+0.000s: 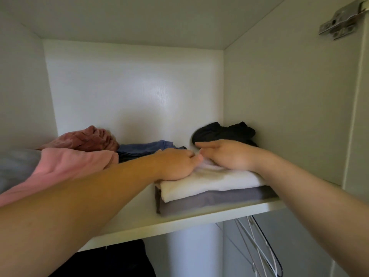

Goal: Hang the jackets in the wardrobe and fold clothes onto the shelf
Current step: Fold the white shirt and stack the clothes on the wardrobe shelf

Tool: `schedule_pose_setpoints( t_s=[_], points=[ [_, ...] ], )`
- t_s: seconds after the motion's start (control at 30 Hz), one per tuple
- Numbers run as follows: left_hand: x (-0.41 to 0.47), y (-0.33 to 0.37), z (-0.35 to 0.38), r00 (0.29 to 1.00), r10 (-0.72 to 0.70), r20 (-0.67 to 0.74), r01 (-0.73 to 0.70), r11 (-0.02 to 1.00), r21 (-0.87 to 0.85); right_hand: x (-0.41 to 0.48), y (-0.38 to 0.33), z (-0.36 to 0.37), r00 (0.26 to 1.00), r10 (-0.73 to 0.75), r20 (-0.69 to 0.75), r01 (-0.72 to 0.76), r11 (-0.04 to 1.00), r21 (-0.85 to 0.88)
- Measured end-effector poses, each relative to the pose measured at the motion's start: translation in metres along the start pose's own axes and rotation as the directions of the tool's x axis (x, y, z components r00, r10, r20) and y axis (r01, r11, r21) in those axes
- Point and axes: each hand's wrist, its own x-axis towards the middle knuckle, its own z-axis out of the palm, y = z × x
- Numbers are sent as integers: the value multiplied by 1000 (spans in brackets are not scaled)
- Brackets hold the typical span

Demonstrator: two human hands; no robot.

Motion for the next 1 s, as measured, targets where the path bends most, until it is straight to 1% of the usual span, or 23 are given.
schedule_pose_setpoints(
  t_s=[0.07, 0.1, 0.17, 0.27, 0.4, 0.47, 0.53, 0.57, 0.63, 0.7, 0.77, 0.8, 0.83, 0.87, 0.9, 0.97, 1.0],
  points=[
    [-1, -4, 7, 995, -41, 86, 39, 999, 32, -2, -4, 11, 981, 46, 190, -28, 995, -94],
    [-3, -8, 11, 992, -79, 94, 78, 997, 10, -2, -3, 13, 970, 86, 225, -51, 986, -156],
    [-7, -16, 15, 991, -120, 64, 123, 992, -37, -1, -1, 11, 958, 152, 245, -97, 970, -221],
    [-16, -17, 16, 991, -128, 32, 131, 987, -94, -2, -5, 3, 951, 181, 251, -117, 961, -251],
    [-29, -9, 15, 992, -125, -7, 123, 984, -130, -9, -10, 4, 976, 156, 154, -123, 971, -205],
    [-36, -7, 16, 990, -130, -49, 122, 983, -138, -13, -13, 5, 966, 156, 206, -109, 969, -220],
    [-42, -7, 15, 988, -128, -87, 116, 984, -134, -12, -17, 2, 944, 214, 252, -141, 950, -280],
    [-47, -7, 13, 989, -118, -93, 107, 988, -110, -8, -20, -1, 938, 246, 245, -158, 931, -329],
    [-55, -13, 8, 985, -73, -157, 67, 997, -48, 6, -26, -5, 953, 255, 161, -175, 902, -395],
    [-68, -25, 0, 960, -90, -267, 86, 996, -28, 22, -44, -6, 976, 189, 104, -130, 903, -410],
    [-85, -42, -13, 933, -131, -334, 157, 986, 54, 31, -75, -6, 992, 91, 88, -53, 928, -368],
    [-94, -54, -20, 922, -157, -353, 196, 978, 77, 35, -93, -3, 997, 41, 59, -21, 951, -309],
    [-102, -65, -26, 912, -185, -365, 231, 969, 85, 39, -110, -1, 999, 8, 35, -1, 976, -219],
    [-111, -78, -31, 899, -217, -379, 269, 959, 90, 46, -126, 3, 999, -3, 46, 8, 994, -112],
    [-119, -90, -35, 881, -245, -403, 315, 942, 115, 51, -142, 7, 995, -5, 103, 8, 1000, -24],
    [-137, -110, -38, 850, -306, -428, 386, 916, 112, 63, -173, 18, 967, 37, 253, -61, 994, 91],
    [-146, -116, -36, 851, -307, -426, 385, 917, 107, 70, -185, 24, 959, 63, 276, -100, 988, 121]
  ],
)
